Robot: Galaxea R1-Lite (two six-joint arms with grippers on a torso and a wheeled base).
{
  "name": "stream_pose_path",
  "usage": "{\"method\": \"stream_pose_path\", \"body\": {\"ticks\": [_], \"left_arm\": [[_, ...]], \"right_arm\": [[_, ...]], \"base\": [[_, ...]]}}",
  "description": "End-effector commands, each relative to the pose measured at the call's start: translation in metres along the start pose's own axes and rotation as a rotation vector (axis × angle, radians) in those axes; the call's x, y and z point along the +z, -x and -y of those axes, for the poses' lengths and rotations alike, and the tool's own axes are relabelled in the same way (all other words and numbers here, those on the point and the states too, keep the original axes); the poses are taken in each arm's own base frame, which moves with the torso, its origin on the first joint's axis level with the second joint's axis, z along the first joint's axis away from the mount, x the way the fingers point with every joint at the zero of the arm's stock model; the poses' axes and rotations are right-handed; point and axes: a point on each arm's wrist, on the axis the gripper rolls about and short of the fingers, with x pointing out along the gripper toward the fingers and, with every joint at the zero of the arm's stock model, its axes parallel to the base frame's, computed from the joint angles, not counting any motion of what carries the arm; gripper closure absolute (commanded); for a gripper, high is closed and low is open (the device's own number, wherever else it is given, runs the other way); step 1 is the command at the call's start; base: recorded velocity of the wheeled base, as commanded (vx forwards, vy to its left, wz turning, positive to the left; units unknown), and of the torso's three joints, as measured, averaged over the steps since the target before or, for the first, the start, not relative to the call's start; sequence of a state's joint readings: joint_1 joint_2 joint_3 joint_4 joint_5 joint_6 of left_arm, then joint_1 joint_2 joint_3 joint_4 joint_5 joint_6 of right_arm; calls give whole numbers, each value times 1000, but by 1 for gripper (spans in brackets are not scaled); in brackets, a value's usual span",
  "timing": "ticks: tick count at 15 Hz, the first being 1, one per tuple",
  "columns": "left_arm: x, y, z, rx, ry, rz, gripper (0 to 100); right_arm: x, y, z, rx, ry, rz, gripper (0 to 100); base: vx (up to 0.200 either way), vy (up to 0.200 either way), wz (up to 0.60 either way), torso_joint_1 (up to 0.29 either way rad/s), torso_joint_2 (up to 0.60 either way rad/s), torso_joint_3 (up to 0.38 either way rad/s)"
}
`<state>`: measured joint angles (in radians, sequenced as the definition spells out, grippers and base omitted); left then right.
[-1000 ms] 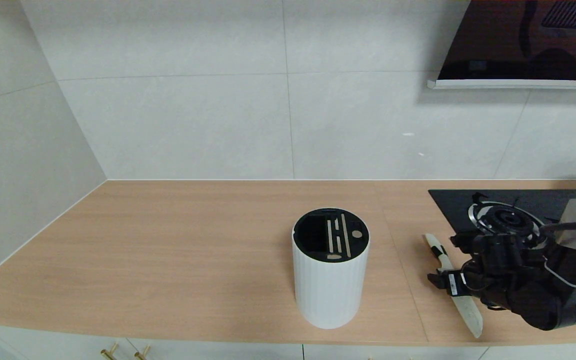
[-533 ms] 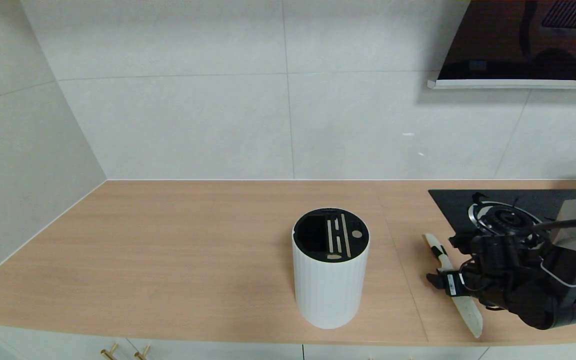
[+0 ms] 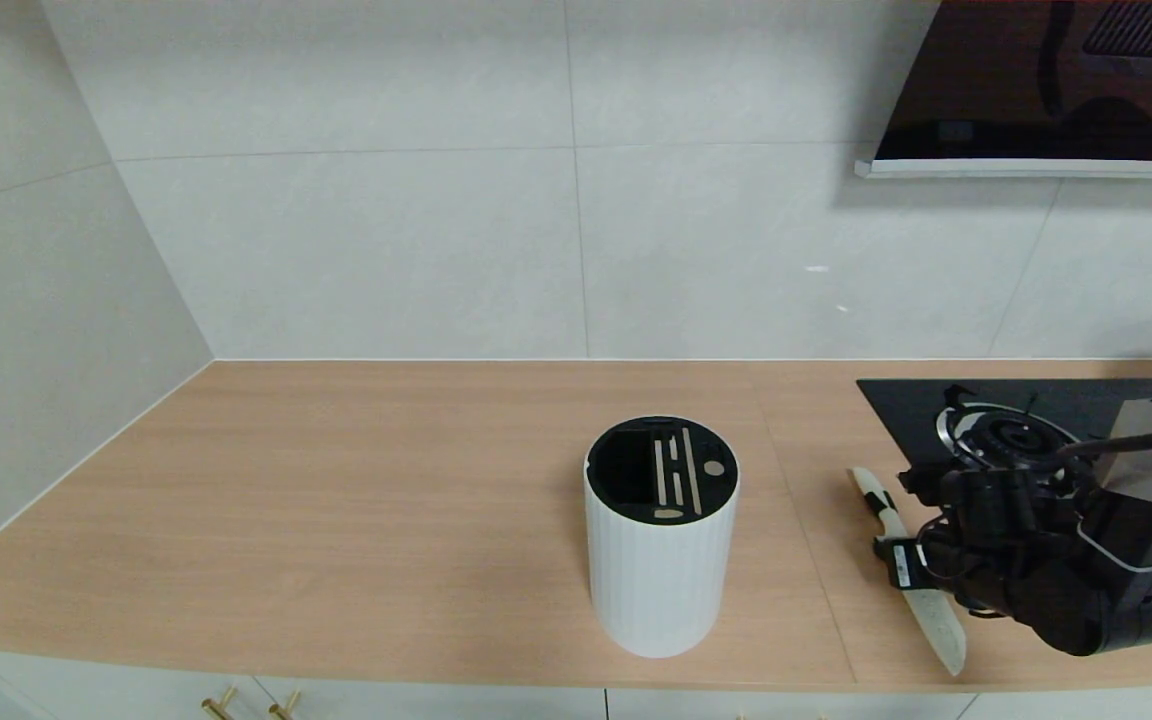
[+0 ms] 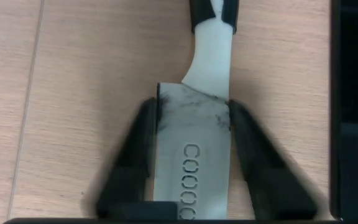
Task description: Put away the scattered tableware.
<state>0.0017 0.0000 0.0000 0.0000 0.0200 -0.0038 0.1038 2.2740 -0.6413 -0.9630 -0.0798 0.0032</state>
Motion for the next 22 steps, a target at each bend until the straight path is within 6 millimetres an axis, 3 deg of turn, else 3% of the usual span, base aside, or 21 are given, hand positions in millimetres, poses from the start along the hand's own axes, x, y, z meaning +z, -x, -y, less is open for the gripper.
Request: {"method": "stream_pose_path", "body": {"ticks": [1,3,6,10,17,19,22], "left_arm": [[0,0,0,1,1,0,0],[0,0,0,0,1,0,0],[0,0,0,0,-7,0,0],[0,0,0,0,-15,0,0],[0,0,0,-8,-28,3,0],[36,12,3,-142,102,110,0],[102,16,7,-511,180,42,0]], "right_arm": [[1,1,0,0,0,4,100],[9,7,1,-13,-2,33,100],[46,49,-2,-22,-7,181,100],[92,113,-28,70,19,380,100],[161,186,-82,277,77,609,100],[166,201,-99,348,119,656,100],[162,213,-113,399,136,660,100]], "base": [[0,0,0,0,0,0],[0,0,0,0,0,0],[0,0,0,0,0,0],[0,0,0,0,0,0],[0,0,0,0,0,0],[0,0,0,0,0,0],[0,0,0,0,0,0]]}}
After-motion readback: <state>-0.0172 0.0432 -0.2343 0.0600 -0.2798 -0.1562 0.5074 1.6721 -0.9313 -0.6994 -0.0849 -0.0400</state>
